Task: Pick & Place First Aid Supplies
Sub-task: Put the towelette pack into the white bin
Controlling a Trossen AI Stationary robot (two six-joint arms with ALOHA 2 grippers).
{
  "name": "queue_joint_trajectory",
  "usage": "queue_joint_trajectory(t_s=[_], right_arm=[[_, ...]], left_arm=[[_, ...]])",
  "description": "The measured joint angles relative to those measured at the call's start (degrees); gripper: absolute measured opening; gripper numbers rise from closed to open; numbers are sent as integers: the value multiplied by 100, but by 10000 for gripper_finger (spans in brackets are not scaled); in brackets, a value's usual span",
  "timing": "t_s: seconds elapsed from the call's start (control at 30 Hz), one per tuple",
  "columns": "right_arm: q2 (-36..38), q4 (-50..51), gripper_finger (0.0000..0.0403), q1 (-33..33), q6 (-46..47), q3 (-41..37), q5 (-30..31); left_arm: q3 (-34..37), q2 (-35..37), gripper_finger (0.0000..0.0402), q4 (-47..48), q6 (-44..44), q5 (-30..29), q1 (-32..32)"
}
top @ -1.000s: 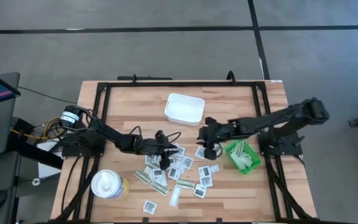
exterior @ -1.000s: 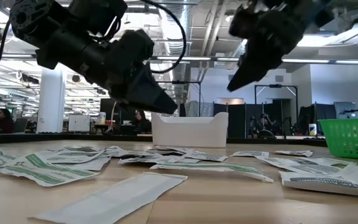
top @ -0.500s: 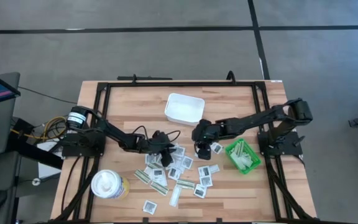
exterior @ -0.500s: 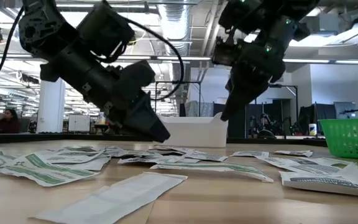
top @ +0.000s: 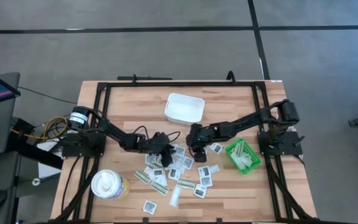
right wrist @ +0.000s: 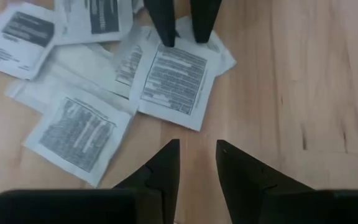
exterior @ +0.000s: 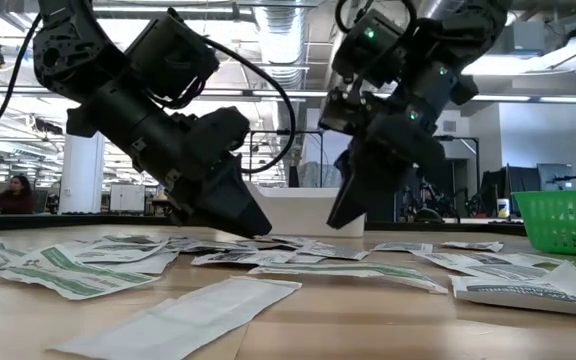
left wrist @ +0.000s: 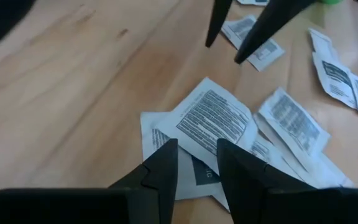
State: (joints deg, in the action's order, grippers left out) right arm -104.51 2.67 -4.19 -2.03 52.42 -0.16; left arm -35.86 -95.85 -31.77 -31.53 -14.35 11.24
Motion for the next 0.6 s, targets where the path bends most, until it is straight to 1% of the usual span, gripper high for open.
queue_joint_trajectory(t_s=[0.1, 0.2, 0.47, 0.6], right_arm=[[-135, -115, 98, 0, -6, 0, 4], [-261, -300, 98, -2, -6, 0, 8], [-268, -630, 98, -15, 99, -2, 18], [-268, -626, 98, -20, 99, -2, 15]], left_arm=[[0, 0, 111, 2, 1, 44, -27], [0, 0, 111, 0, -18, 252, -41], [0, 0, 111, -2, -22, 280, -174], [0, 0, 105, -9, -24, 502, -248]])
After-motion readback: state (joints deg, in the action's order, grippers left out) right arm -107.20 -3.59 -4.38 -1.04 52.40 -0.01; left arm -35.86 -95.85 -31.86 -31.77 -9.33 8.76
